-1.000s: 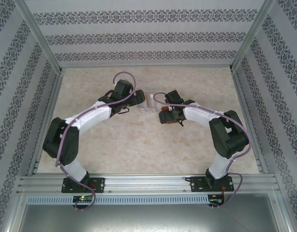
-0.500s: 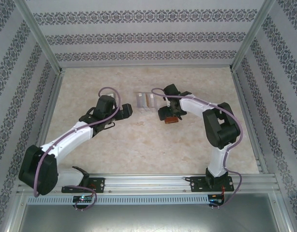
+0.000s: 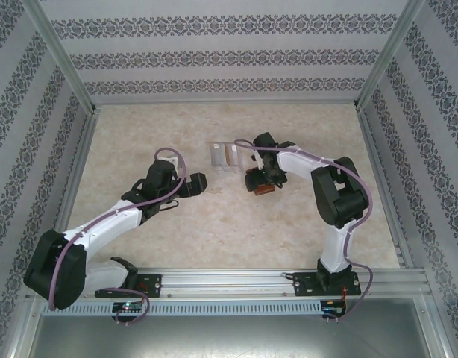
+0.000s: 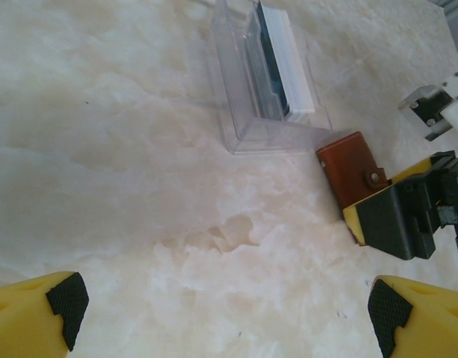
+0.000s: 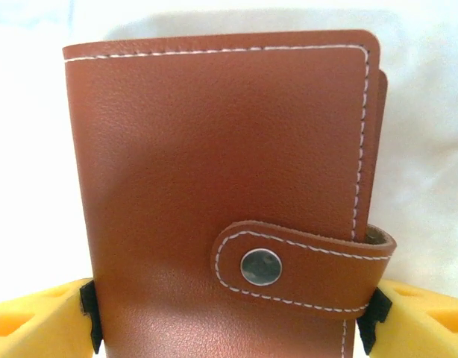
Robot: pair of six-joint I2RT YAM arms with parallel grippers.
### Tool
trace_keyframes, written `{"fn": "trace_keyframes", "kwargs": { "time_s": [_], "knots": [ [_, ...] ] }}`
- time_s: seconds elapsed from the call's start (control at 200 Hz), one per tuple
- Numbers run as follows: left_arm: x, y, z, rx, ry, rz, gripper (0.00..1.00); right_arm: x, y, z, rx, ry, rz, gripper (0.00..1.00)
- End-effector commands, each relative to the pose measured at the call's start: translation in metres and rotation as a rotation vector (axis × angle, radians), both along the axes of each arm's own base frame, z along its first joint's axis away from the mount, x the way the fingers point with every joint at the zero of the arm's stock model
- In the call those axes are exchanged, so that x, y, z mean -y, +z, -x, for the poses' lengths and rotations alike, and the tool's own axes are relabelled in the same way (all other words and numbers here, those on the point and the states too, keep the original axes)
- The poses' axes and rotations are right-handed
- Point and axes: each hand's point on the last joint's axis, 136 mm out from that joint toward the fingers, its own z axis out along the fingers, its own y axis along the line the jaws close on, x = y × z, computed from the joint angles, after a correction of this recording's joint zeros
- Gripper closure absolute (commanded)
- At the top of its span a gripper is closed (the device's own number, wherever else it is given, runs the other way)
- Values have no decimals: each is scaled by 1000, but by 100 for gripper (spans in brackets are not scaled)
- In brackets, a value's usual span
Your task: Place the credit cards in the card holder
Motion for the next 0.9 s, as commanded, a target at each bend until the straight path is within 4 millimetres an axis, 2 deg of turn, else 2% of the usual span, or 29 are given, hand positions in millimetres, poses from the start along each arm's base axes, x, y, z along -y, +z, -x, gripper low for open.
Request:
{"fn": "trace_keyframes", "kwargs": {
  "time_s": [0.0, 0.12, 0.22, 0.27, 0.34, 0.455, 0.55, 0.759, 0.894],
  "knots": [
    [10, 9, 2, 51, -46, 31, 3, -24, 0, 60, -154, 49, -73, 14],
    [9, -2, 9, 17, -47, 40, 6, -47, 5, 95, -180, 83, -93, 13],
    [3, -18, 16, -36, -3, 43, 6, -87, 13, 121, -280, 50, -274, 8],
    [0, -24, 19, -50, 21, 55, 7, -105, 20, 127, -328, 5, -397, 6],
    [0, -26, 22, -57, 31, 80, 9, -114, 27, 122, -329, -60, -476, 6],
    [0, -28, 30, -83, 14, 82, 10, -118, 43, 120, -323, -76, -517, 6],
    [6, -36, 41, -141, -40, 82, 13, -111, 52, 123, -328, -57, -529, 7],
    [27, -64, 81, -354, -128, 211, 22, -73, 39, 128, -337, -81, -502, 18],
    [35, -65, 87, -357, -138, 243, 28, -69, 31, 133, -346, -75, -497, 24]
  ]
}}
